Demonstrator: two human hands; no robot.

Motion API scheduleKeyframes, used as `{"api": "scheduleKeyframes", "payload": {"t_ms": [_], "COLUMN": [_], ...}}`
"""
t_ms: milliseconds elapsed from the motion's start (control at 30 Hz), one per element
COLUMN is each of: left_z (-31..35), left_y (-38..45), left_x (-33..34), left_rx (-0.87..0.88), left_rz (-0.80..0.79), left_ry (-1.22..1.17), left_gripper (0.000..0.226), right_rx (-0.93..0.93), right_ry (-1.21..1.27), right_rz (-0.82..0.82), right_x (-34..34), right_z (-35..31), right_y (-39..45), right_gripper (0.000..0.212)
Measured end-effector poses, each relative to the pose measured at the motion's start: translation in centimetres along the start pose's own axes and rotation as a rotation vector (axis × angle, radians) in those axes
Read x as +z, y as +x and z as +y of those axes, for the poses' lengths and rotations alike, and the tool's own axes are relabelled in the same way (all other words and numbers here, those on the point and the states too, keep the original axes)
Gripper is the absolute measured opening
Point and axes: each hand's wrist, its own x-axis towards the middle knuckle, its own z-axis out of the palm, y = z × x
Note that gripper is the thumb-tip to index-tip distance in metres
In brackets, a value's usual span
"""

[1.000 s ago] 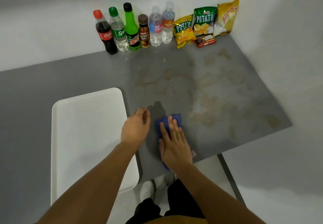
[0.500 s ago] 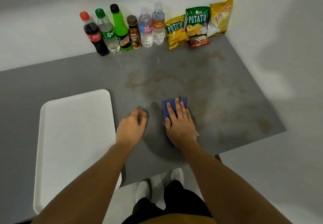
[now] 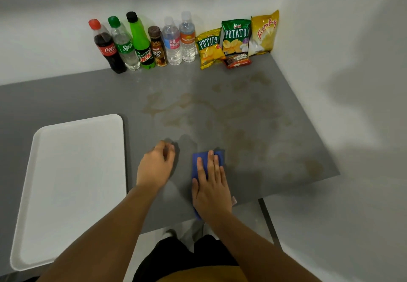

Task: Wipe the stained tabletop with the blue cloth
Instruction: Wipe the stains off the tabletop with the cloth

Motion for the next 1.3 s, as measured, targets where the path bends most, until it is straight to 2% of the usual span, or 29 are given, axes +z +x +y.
{"api": "scheduleKeyframes", "payload": {"t_ms": [133,200,333,467,667,767,1033,1300], "left_z": [-0.2,-0.3,-0.4,-0.3,-0.1,-0.4,-0.8,0.2], "left_y": [-0.4,-0.5,-0.1,0.9,3.1,3.5,5.0,5.8], "left_x": [0.3,0.3,-0.2,-0.9,-0.9,-0.6,-0.4,0.4], "left_rx": [-0.016,-0.014,0.022,0.092,0.209,0.229,0.235,0.233], "left_rz": [0.001,-0.009,-0.031,-0.075,-0.152,-0.149,-0.19,-0.187], "left_ry": [0.005,0.017,0.042,0.058,0.011,0.013,-0.018,-0.018], "left_gripper": [0.028,0.026,0.027,0.028,0.023,0.02,0.022,0.027], "right_rx": [-0.172,-0.199,-0.129,0.008,0.229,0.274,0.305,0.197], "right_ry": [0.034,0.077,0.108,0.078,0.056,0.038,0.005,0.071], "right_rz": [0.001,0.016,0.085,0.069,0.142,0.151,0.121,0.122], "right_x": [-0.3,-0.9,-1.5,-2.5,-2.6,-1.7,0.4,-1.8], "right_z": [-1.1,-0.9,-0.1,2.3,4.4,4.1,-1.0,1.2], "right_y": [1.3,2.6,5.0,6.7,4.4,2.0,0.1,4.0], "right_gripper": [0.065,0.064,0.061,0.062,0.062,0.061,0.061,0.06]}}
